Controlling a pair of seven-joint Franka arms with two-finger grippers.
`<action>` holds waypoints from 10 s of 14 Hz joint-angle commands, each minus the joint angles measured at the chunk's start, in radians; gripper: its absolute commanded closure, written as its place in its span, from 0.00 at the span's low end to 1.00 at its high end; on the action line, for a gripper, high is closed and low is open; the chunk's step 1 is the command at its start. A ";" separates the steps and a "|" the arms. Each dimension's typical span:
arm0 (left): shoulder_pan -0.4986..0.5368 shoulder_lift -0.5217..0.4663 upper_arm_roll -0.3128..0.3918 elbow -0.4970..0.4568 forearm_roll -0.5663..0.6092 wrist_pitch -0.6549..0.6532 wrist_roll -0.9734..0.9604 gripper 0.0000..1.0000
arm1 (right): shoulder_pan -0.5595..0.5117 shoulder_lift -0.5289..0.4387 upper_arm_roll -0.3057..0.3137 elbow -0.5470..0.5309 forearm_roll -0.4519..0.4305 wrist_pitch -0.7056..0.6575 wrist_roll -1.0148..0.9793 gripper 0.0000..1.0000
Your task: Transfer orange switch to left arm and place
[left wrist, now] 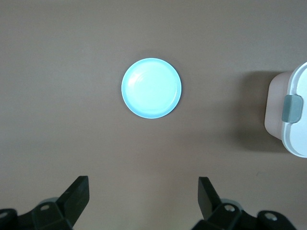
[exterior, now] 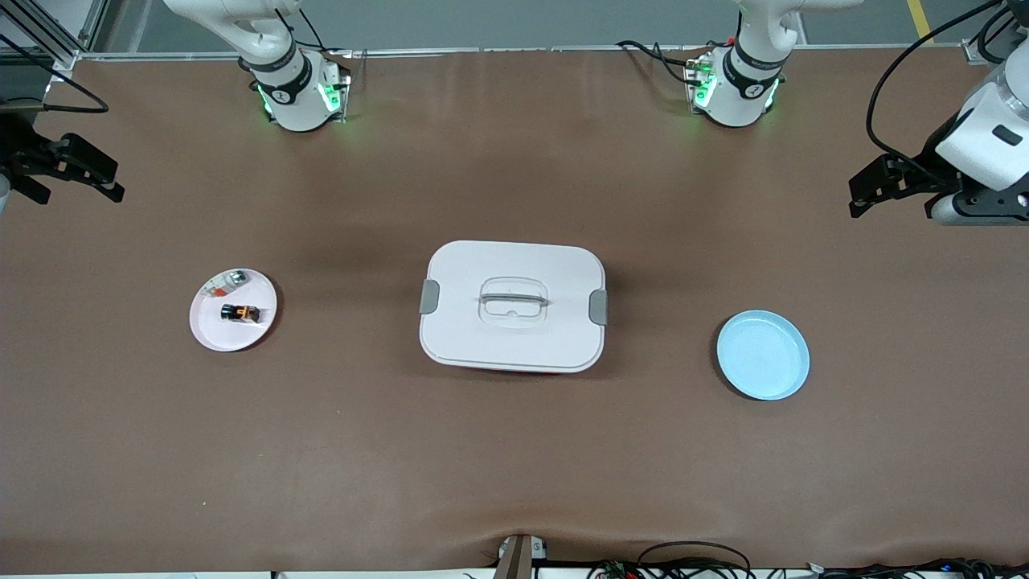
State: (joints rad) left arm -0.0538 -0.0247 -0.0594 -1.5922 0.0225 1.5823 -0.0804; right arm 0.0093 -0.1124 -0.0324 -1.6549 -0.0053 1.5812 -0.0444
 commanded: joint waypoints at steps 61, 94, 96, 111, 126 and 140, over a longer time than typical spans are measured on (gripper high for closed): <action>0.018 0.012 -0.003 -0.003 -0.018 -0.008 0.021 0.00 | -0.074 0.488 0.008 -0.428 -0.070 0.715 0.132 0.00; 0.025 0.006 -0.002 0.005 -0.016 -0.027 0.021 0.00 | -0.052 0.628 0.008 -0.364 -0.153 0.744 0.202 0.06; 0.023 0.006 -0.003 0.005 -0.016 -0.027 0.021 0.00 | -0.049 0.628 0.009 -0.365 -0.153 0.743 0.202 0.27; 0.018 0.008 -0.003 0.000 -0.016 -0.027 0.021 0.00 | -0.003 0.473 0.019 -0.283 -0.147 0.371 0.201 0.71; 0.015 0.009 -0.005 0.003 -0.016 -0.027 0.021 0.00 | 0.248 0.444 0.023 0.259 0.460 -0.337 0.683 0.73; 0.017 0.011 -0.033 0.001 -0.053 -0.022 0.019 0.00 | 0.587 0.476 0.019 0.291 0.916 0.288 1.520 0.73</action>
State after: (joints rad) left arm -0.0392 -0.0093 -0.0752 -1.5982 0.0019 1.5677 -0.0789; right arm 0.5562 0.3397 -0.0021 -1.3945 0.8841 1.8069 1.4041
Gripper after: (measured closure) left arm 0.000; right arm 0.273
